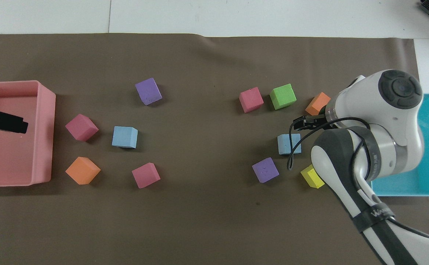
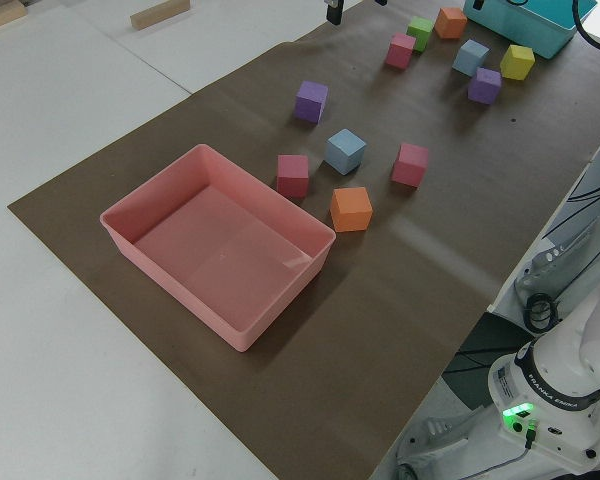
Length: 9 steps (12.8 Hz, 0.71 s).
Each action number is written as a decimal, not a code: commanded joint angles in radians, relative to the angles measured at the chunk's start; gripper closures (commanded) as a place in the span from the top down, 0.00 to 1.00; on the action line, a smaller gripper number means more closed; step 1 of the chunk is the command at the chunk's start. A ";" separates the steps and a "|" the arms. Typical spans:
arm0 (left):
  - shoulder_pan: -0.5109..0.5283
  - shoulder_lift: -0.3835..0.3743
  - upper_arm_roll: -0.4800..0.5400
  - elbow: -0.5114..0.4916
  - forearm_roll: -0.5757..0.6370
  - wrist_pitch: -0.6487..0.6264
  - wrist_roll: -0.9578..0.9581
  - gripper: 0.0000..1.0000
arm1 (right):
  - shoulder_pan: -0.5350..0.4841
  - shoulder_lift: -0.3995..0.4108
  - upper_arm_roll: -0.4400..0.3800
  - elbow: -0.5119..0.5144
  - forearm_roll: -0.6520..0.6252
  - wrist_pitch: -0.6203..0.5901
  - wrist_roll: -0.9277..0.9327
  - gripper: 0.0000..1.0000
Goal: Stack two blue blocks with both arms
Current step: 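Reach the right gripper down and grasp the light blue cube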
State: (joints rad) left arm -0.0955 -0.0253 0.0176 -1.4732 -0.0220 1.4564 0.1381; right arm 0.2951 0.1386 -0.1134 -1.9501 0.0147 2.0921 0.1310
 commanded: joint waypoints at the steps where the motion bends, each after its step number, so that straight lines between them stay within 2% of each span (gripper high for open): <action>1: 0.000 -0.013 -0.002 -0.013 0.005 0.012 -0.005 1.00 | 0.012 -0.004 -0.002 -0.081 0.016 0.083 0.015 1.00; 4: 0.000 -0.013 -0.002 -0.015 0.005 0.012 -0.005 1.00 | 0.025 0.016 0.000 -0.133 0.085 0.156 0.007 1.00; 9: -0.001 -0.013 -0.002 -0.015 0.005 0.010 -0.005 1.00 | 0.047 0.061 0.000 -0.211 0.088 0.276 -0.002 1.00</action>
State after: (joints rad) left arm -0.0956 -0.0253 0.0172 -1.4732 -0.0220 1.4564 0.1381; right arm 0.3324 0.2028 -0.1127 -2.1277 0.0784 2.3308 0.1362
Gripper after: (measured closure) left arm 0.000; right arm 0.000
